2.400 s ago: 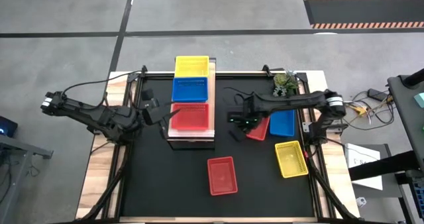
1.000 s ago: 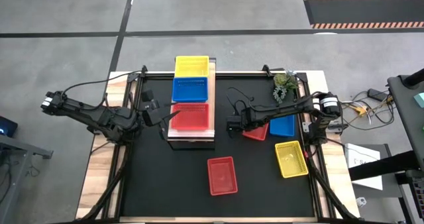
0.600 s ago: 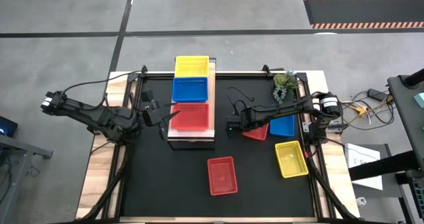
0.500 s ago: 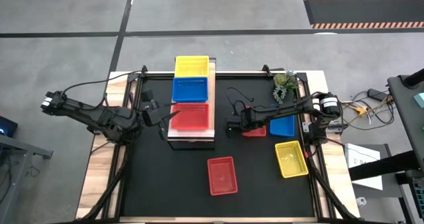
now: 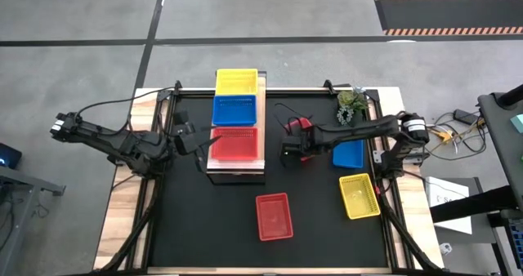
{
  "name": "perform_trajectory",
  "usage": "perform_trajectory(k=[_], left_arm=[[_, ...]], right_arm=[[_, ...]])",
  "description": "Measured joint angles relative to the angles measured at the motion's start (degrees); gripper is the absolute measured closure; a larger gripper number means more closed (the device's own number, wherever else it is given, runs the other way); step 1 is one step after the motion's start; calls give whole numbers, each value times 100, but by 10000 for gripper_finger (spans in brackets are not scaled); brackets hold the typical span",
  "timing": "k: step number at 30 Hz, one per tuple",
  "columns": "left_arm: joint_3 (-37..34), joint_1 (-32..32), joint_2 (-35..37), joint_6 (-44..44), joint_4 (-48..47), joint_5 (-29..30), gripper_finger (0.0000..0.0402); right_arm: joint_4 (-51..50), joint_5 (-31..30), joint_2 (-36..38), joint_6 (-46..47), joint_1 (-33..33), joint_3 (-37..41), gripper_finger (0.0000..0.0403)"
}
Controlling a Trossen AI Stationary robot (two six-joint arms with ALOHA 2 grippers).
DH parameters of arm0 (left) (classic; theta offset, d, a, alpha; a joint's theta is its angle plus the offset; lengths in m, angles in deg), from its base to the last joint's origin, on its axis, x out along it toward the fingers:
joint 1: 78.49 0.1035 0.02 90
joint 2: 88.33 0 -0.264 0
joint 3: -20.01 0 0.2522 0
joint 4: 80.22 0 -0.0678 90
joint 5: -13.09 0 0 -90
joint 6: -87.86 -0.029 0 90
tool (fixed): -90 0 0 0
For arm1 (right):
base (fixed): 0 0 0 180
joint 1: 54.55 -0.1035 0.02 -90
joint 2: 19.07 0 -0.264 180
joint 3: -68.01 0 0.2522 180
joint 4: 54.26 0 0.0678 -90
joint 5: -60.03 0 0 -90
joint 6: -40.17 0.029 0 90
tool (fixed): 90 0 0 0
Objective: Stack baskets on shelf by color
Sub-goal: Stack the top red bin on top of the red bin on the shelf
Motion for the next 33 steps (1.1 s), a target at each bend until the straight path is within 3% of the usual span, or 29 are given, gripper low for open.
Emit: perform_trajectory(k=[7, 18, 26, 33], left_arm=[[2, -1, 21, -3, 113, -4, 283], [2, -1, 32, 0, 140, -4, 283], [2, -1, 32, 2, 205, -4, 283], [2, -1, 32, 4, 220, -4, 283]], right_arm=[[-1171, -354, -14, -1413, -39, -1261, 393], [-2358, -337, -21, -3124, -142, -2972, 393], [-2443, -303, -21, -4005, -589, -3874, 394], [-2269, -299, -21, -4221, -956, -4010, 394]])
